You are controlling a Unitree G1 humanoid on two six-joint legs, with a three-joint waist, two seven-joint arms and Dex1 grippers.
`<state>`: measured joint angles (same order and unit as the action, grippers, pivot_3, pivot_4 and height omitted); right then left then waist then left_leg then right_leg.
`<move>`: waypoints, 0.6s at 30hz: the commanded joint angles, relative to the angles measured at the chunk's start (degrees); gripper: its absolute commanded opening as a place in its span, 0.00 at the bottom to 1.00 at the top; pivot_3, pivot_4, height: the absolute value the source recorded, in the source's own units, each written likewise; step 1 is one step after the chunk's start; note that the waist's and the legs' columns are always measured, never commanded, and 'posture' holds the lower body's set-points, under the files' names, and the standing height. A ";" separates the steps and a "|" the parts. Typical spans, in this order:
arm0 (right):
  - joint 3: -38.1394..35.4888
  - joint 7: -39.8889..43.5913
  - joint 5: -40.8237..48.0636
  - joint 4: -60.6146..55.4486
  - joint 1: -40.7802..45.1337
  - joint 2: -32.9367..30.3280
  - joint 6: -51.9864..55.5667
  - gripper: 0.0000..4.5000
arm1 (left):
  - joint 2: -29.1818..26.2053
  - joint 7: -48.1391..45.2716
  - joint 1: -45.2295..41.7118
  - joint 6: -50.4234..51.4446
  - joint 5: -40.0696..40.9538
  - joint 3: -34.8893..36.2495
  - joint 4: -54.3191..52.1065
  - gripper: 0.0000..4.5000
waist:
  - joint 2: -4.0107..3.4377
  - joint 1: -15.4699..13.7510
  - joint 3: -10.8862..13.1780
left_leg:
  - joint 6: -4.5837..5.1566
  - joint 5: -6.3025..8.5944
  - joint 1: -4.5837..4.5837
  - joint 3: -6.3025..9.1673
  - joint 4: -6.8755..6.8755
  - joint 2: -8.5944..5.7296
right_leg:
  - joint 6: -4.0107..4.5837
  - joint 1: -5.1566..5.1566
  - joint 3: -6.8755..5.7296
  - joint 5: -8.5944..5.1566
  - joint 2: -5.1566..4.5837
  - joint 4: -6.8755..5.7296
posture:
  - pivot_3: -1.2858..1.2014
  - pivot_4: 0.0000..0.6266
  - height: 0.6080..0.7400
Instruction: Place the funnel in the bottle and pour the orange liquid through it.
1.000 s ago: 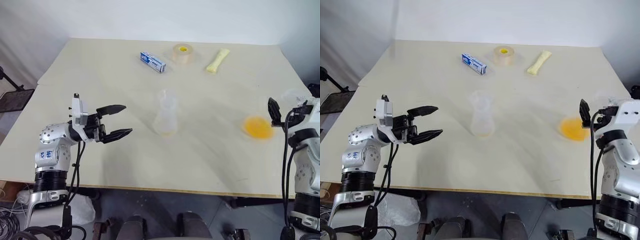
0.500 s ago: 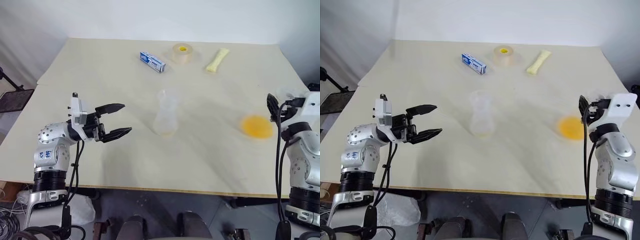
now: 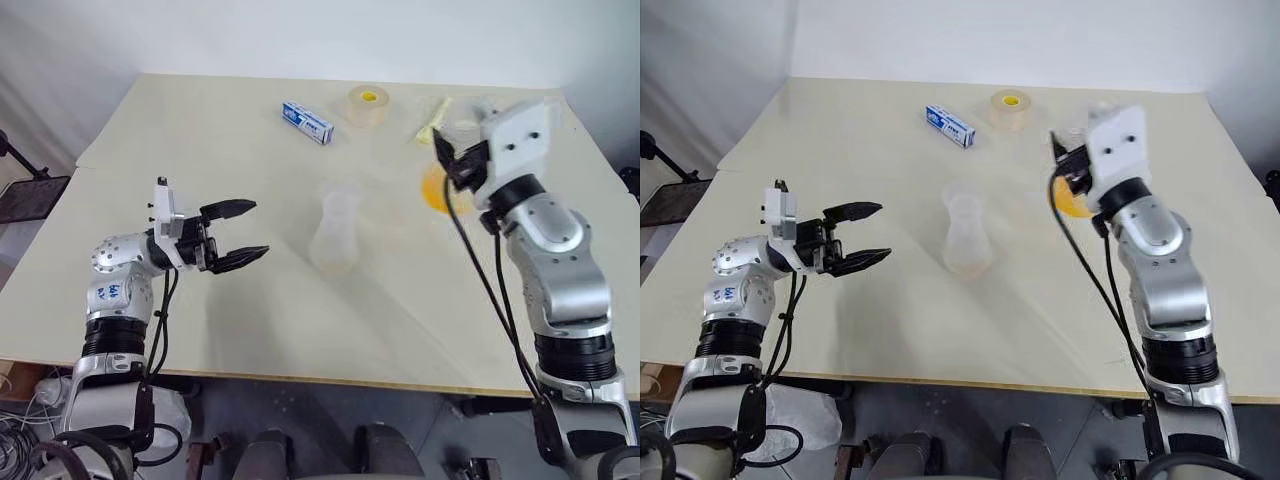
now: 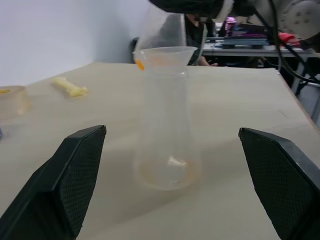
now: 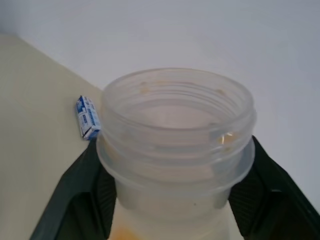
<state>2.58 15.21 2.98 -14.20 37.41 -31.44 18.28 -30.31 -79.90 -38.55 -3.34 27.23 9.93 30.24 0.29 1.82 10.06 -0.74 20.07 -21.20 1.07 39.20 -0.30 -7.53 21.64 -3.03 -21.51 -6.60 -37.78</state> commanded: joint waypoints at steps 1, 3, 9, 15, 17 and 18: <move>3.54 1.57 -6.46 -4.02 0.36 -1.46 -5.45 0.55 | -0.54 -2.77 -0.96 -1.57 0.50 0.03 0.16 1.00 | 0.00 0.03 0.00 | 0.00 0.00 0.00 0.01 -0.01 0.01 | 0.00 0.00 -0.01 0.00 0.00 0.00 | 0.52 0.24 1.00; 5.68 2.57 -9.58 -4.18 -0.05 -1.86 -7.68 0.55 | -0.44 -3.43 -0.98 -1.43 0.78 0.21 0.08 1.00 | 0.00 0.06 0.00 | 0.00 0.00 0.00 0.00 -0.01 0.00 | 0.00 0.00 -0.01 0.00 0.00 0.00 | 0.52 0.24 1.00; 9.82 1.71 -17.71 -4.26 1.33 0.55 -11.04 0.55 | -0.13 -3.64 -0.86 -0.28 1.28 0.62 -0.64 1.00 | 0.00 0.10 0.00 | 0.00 0.00 0.01 0.01 0.01 0.02 | 0.00 0.00 -0.01 0.00 0.01 -0.01 | 0.52 0.24 1.00; 12.92 -0.03 -27.61 -1.46 4.49 1.79 -13.88 0.55 | 0.76 -4.19 -0.84 0.62 1.76 0.37 -1.15 1.00 | 0.00 0.19 0.00 | 0.00 0.00 0.01 0.02 0.02 0.02 | 0.00 0.02 0.00 0.00 0.01 -0.03 | 0.52 0.24 1.00; 13.76 -1.02 -31.19 0.73 6.08 1.67 -15.52 0.55 | 1.02 -4.39 -0.99 0.75 1.79 0.42 -1.14 1.00 | 0.00 0.21 0.00 | 0.00 0.00 0.01 0.02 0.02 0.01 | 0.00 0.02 -0.01 0.00 0.00 -0.03 | 0.52 0.24 1.00; 13.96 -1.06 -32.04 1.54 6.57 1.76 -16.28 0.55 | 1.11 -4.40 -1.05 0.84 1.81 0.45 -1.16 1.00 | 0.00 0.23 0.00 | 0.00 0.00 0.01 0.01 0.02 0.01 | 0.00 0.02 0.00 0.00 0.00 -0.02 | 0.52 0.24 1.00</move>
<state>16.61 15.44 -26.58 -12.49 42.49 -29.77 4.08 -29.23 -84.03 -38.69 -2.53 27.75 10.01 30.23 0.29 2.05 10.06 -0.74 20.07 -21.19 1.08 39.22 -0.29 -7.53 21.66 -3.04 -21.51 -6.59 -37.81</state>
